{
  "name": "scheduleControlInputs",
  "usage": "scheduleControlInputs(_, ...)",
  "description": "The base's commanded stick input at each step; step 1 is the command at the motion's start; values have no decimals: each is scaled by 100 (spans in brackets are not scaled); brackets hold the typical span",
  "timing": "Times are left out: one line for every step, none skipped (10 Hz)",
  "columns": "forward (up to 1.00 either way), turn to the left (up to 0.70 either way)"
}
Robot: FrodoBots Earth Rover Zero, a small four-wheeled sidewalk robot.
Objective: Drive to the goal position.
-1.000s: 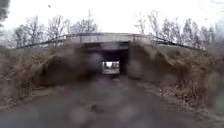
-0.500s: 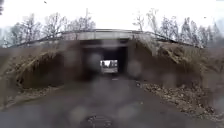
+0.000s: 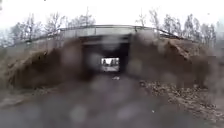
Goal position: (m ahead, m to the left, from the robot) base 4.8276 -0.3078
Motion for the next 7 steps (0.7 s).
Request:
scheduleControlInputs(100, 32)
scheduleControlInputs(100, 26)
scheduleControlInputs(100, 18)
scheduleControlInputs(100, 10)
scheduleControlInputs(100, 4)
scheduleControlInputs(100, 0)
scheduleControlInputs(100, 0)
